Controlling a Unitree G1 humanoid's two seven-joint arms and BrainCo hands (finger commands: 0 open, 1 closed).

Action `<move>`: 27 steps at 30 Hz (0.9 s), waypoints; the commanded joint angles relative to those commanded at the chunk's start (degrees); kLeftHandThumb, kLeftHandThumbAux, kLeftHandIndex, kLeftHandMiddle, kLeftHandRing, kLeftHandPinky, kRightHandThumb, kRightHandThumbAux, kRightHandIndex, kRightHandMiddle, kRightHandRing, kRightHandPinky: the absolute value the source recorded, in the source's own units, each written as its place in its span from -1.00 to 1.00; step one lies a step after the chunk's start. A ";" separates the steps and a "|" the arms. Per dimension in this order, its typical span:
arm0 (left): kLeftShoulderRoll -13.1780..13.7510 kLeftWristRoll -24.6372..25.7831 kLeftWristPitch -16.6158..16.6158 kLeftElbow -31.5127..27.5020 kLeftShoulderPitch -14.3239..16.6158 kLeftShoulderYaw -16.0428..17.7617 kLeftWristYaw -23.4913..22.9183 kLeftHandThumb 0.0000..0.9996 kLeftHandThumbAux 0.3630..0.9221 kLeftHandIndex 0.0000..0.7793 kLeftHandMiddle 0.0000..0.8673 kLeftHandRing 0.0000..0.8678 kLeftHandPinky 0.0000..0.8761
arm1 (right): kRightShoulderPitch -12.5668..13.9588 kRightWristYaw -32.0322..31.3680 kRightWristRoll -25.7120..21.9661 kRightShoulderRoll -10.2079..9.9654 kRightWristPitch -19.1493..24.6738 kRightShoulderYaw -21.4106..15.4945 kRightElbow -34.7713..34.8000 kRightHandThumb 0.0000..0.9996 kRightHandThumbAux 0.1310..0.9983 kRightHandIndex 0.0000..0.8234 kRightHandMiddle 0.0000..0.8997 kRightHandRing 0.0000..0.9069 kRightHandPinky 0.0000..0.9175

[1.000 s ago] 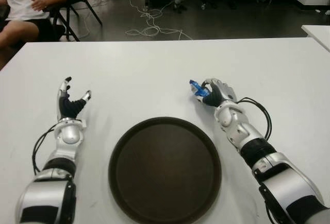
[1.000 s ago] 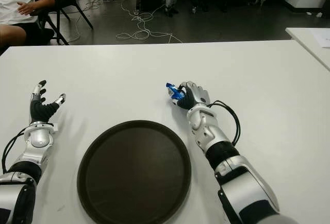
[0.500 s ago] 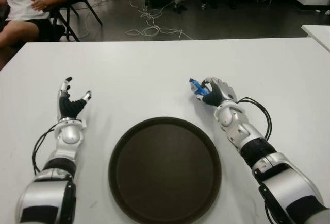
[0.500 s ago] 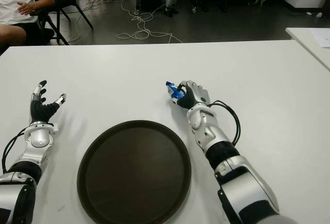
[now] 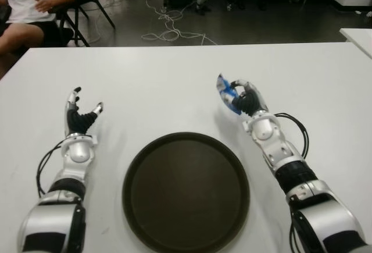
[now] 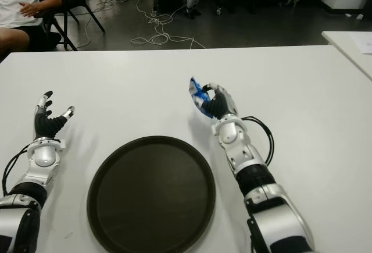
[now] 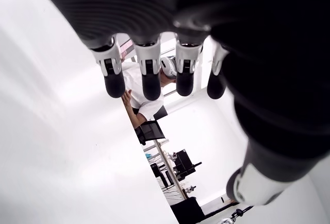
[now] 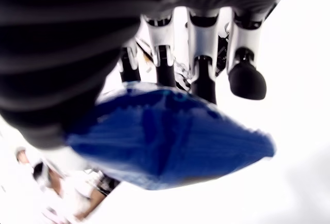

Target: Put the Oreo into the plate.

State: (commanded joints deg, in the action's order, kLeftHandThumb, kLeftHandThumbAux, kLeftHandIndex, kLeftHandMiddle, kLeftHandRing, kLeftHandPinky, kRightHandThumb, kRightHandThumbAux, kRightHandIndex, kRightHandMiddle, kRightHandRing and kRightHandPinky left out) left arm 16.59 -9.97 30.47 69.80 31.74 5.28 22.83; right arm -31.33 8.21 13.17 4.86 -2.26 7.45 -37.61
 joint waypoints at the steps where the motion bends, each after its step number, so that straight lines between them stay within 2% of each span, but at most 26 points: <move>1: -0.04 0.04 0.00 -0.02 -0.01 0.03 -0.01 -1.00 0.37 -0.86 -0.81 -0.87 -0.93 | 0.29 -1.11 -1.65 -0.33 -0.19 -0.93 0.59 0.40 0.37 0.07 0.82 0.80 0.77; 7: -0.15 0.11 0.13 -0.23 -0.11 0.11 0.17 -1.00 0.38 -0.86 -0.81 -0.87 -0.93 | 1.31 -7.22 -9.88 -2.07 -1.00 -5.41 2.89 0.41 0.36 0.07 0.80 0.78 0.76; 15: -0.13 0.14 0.37 -0.28 -0.14 0.16 0.16 -1.00 0.41 -0.84 -0.79 -0.87 -0.94 | 2.02 -13.25 -14.60 -2.52 -1.06 -7.54 5.01 0.41 0.36 0.07 0.77 0.76 0.74; 27: 0.04 -0.03 0.16 -0.14 -0.07 0.01 -0.18 -1.00 0.42 -0.85 -0.80 -0.87 -0.93 | 2.86 -20.44 -21.39 -3.07 2.22 -9.89 9.08 0.41 0.35 0.07 0.76 0.76 0.74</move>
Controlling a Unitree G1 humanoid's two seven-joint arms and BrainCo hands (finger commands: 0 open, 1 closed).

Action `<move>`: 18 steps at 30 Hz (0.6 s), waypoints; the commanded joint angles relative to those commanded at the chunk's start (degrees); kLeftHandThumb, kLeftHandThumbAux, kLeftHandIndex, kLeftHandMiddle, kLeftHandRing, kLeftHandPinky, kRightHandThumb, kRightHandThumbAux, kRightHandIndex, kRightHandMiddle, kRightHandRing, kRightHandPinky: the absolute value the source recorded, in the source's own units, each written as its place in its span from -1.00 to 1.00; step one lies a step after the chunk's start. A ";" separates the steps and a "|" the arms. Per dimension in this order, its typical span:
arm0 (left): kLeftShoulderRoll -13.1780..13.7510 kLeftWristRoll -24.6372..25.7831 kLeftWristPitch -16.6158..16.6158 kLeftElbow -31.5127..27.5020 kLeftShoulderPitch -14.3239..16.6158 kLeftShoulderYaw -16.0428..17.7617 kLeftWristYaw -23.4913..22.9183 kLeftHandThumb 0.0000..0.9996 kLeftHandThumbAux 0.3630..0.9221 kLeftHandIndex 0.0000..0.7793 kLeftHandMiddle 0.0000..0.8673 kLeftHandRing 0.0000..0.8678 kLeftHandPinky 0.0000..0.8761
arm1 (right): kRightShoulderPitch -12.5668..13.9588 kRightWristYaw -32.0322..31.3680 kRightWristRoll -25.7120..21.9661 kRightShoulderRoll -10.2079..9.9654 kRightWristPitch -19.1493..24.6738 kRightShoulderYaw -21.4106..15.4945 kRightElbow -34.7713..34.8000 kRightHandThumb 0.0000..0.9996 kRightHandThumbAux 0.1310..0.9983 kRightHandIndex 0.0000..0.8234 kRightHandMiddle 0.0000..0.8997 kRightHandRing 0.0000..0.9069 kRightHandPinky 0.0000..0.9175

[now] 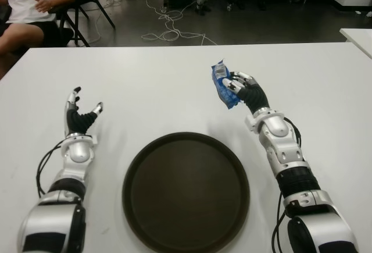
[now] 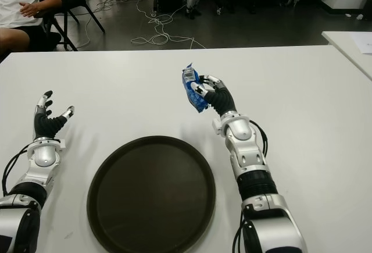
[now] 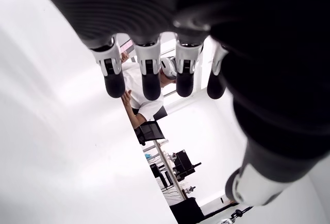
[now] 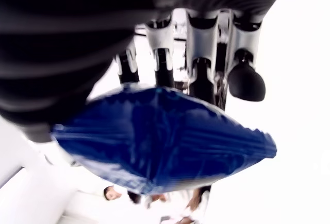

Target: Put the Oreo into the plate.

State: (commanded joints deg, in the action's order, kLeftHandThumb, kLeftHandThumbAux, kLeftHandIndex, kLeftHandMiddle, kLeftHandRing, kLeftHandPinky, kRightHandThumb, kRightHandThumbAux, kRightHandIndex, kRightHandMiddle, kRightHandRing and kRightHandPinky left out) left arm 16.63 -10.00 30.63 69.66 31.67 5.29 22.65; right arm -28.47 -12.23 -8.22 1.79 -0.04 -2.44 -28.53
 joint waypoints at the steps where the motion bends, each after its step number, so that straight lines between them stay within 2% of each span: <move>1: -0.03 0.08 0.00 -0.02 0.00 0.06 -0.07 -1.00 0.41 -0.85 -0.81 -0.87 -0.94 | 0.05 -0.83 -1.30 -0.25 0.73 -0.56 0.46 0.41 0.35 0.07 0.76 0.76 0.74; 5: -0.08 0.25 0.00 -0.02 -0.01 0.17 -0.28 -1.00 0.40 -0.85 -0.81 -0.87 -0.92 | 0.15 -2.75 -4.72 -0.91 2.95 -2.08 1.65 0.42 0.35 0.07 0.76 0.76 0.75; 9: -0.02 0.27 -0.03 -0.02 -0.01 0.14 -0.52 -1.00 0.41 -0.85 -0.82 -0.87 -0.92 | 0.31 -4.03 -8.54 -1.52 7.17 -3.62 4.10 0.41 0.35 0.07 0.77 0.77 0.76; 13: -0.07 0.37 0.04 -0.07 -0.04 0.24 -0.52 -1.00 0.41 -0.86 -0.83 -0.88 -0.93 | 2.62 -3.40 -14.57 -2.81 16.90 -4.39 14.86 0.41 0.35 0.07 0.79 0.79 0.78; 18: -0.13 0.54 -0.02 -0.02 -0.03 0.41 -0.43 -1.00 0.38 -0.86 -0.82 -0.87 -0.93 | 4.07 -2.73 -17.78 -2.80 22.92 -4.94 20.29 0.41 0.35 0.07 0.82 0.82 0.81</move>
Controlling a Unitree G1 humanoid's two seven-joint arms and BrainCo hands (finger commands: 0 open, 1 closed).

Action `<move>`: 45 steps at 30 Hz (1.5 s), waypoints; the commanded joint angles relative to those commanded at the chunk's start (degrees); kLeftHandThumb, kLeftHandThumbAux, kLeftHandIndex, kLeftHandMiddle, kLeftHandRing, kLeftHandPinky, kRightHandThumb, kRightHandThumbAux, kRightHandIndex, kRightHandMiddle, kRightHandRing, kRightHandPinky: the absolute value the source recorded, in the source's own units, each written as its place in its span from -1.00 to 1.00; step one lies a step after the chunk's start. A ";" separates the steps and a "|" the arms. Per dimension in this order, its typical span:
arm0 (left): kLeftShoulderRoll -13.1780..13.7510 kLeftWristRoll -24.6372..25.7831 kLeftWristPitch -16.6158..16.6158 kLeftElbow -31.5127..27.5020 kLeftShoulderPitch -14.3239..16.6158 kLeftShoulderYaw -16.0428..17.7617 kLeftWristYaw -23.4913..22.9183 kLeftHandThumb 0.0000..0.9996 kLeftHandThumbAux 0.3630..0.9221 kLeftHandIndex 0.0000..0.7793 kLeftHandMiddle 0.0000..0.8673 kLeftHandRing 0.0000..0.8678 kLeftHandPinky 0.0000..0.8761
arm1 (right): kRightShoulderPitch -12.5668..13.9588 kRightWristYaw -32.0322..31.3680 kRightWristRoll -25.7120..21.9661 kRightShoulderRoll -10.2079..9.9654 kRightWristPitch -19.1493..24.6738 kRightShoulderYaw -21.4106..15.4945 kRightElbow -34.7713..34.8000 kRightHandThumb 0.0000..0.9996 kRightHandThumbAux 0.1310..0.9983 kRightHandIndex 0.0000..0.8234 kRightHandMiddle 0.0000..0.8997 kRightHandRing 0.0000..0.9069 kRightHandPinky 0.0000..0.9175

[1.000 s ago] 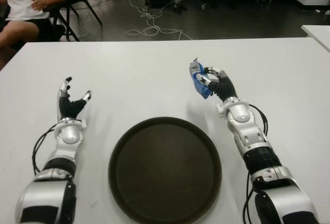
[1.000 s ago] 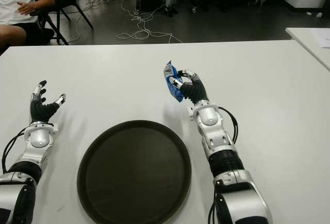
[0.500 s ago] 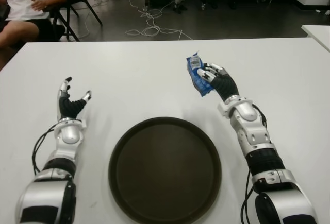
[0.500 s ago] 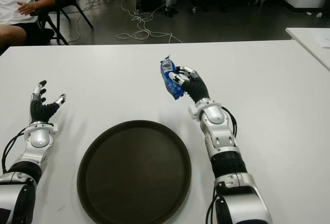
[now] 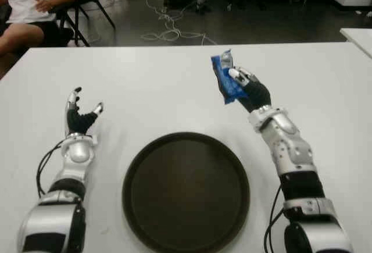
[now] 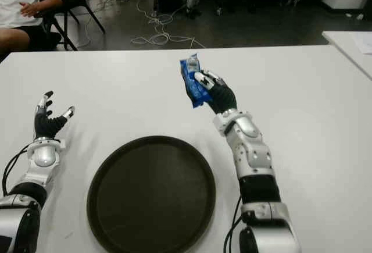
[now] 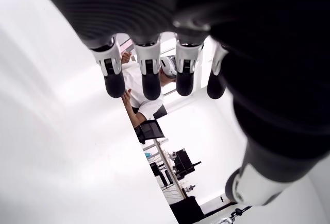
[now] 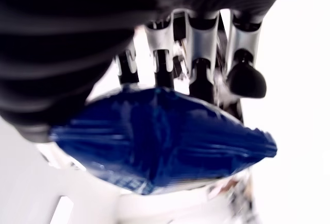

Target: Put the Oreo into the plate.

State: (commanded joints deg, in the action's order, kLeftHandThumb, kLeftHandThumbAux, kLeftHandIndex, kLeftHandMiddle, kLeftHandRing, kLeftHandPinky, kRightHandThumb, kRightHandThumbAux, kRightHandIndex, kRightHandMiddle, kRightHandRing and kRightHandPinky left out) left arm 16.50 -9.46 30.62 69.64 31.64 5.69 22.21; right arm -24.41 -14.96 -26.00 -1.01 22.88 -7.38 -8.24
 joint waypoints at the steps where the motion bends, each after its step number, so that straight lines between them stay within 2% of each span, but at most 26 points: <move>1: -0.01 0.01 -0.01 0.00 0.00 0.01 0.00 -1.00 0.38 -0.86 -0.82 -0.87 -0.93 | 0.14 0.15 -0.24 0.05 0.66 -0.06 0.53 0.41 0.35 0.07 0.82 0.82 0.81; 9: 0.20 -0.32 -0.15 0.29 0.17 -0.22 0.29 -1.00 0.37 -0.85 -0.80 -0.85 -0.88 | 0.41 0.03 -5.28 0.13 8.14 -1.44 4.02 0.40 0.35 0.07 0.86 0.87 0.87; 15: 0.42 -0.74 -0.31 0.49 0.22 -0.53 0.47 -1.00 0.34 -0.83 -0.79 -0.85 -0.89 | 0.80 0.55 -6.56 0.33 10.84 -1.50 5.92 0.41 0.35 0.07 0.87 0.88 0.86; 26: 0.12 0.00 0.05 0.45 0.19 0.02 -0.25 -1.00 0.44 -0.85 -0.82 -0.87 -0.93 | 1.95 -1.36 -6.78 0.67 11.33 -0.19 7.98 0.41 0.35 0.07 0.85 0.85 0.82; 34: -0.01 0.02 0.25 0.33 0.18 -0.01 -0.07 -1.00 0.43 -0.86 -0.82 -0.89 -0.95 | 2.10 -6.09 -5.88 3.16 12.05 2.59 7.06 0.42 0.35 0.07 0.82 0.82 0.79; 45: -0.08 -0.17 0.41 0.16 0.19 -0.18 0.20 -1.00 0.40 -0.84 -0.81 -0.87 -0.93 | 2.03 -10.36 -4.04 5.44 10.81 5.76 6.59 0.42 0.35 0.07 0.82 0.80 0.78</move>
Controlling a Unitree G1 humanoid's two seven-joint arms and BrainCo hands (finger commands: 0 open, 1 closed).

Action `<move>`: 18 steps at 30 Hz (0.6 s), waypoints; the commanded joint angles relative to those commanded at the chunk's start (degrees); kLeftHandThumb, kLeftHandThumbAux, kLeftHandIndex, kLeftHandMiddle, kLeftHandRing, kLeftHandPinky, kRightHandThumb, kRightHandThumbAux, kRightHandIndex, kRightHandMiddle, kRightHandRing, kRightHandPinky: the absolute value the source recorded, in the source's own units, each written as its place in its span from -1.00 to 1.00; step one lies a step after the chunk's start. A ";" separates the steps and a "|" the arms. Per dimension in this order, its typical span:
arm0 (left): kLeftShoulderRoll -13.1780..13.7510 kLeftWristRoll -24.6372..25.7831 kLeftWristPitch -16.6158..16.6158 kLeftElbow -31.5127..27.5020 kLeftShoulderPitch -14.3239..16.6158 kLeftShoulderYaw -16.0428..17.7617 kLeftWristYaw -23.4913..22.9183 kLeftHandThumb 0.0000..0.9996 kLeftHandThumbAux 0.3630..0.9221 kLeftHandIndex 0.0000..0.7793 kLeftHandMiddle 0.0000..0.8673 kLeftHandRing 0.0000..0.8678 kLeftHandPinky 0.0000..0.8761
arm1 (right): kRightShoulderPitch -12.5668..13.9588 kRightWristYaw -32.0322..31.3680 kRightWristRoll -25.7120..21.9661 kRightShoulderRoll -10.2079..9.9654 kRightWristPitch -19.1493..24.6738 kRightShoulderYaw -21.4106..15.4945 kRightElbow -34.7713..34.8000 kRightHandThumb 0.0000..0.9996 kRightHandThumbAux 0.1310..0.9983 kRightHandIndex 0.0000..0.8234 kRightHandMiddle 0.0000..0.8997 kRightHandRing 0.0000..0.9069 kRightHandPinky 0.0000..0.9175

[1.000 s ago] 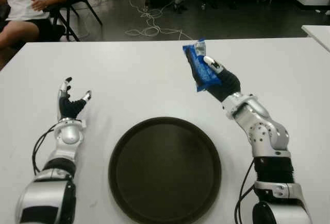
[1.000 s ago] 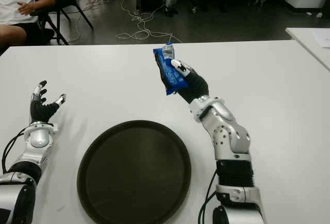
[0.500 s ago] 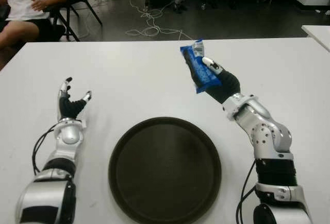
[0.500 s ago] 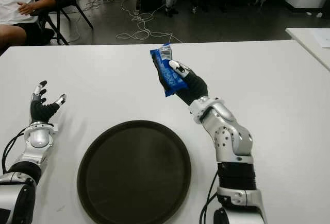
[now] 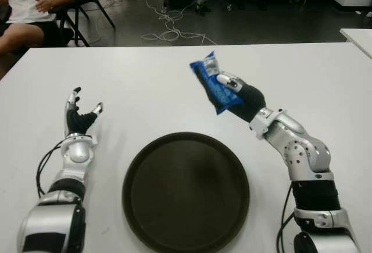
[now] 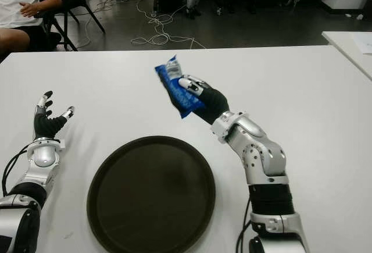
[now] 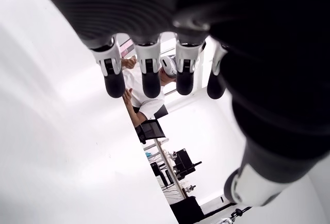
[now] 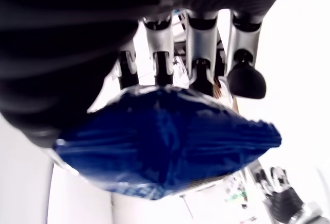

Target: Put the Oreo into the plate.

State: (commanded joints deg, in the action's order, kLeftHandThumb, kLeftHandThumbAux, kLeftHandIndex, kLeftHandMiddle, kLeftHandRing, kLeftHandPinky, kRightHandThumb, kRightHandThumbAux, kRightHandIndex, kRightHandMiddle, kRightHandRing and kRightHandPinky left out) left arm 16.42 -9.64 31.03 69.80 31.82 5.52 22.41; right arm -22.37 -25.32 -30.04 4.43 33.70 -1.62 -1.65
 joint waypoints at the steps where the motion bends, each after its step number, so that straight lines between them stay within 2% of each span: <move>1: 0.02 -0.04 -0.11 0.00 0.01 -0.03 0.07 -1.00 0.40 -0.85 -0.82 -0.87 -0.94 | 0.08 0.00 0.44 0.11 -0.17 0.36 0.08 0.42 0.35 0.07 0.82 0.81 0.78; 10: 0.11 -0.22 -0.45 0.05 0.07 -0.15 0.29 -1.00 0.35 -0.85 -0.81 -0.88 -0.94 | 0.14 -0.58 3.09 1.09 -0.68 2.23 0.44 0.42 0.35 0.07 0.81 0.80 0.77; 18: 0.01 -0.11 -0.57 0.00 0.09 -0.08 0.28 -1.00 0.42 -0.85 -0.81 -0.87 -0.93 | 0.66 -1.10 4.70 1.66 -0.73 3.84 1.75 0.42 0.35 0.07 0.80 0.79 0.77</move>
State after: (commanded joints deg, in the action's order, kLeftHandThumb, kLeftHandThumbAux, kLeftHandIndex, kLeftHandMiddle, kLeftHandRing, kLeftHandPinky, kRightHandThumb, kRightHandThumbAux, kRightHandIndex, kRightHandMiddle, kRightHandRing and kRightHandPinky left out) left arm 16.43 -9.75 30.46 69.79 31.91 5.44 22.69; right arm -21.71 -26.42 -25.35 6.08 32.96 2.22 0.10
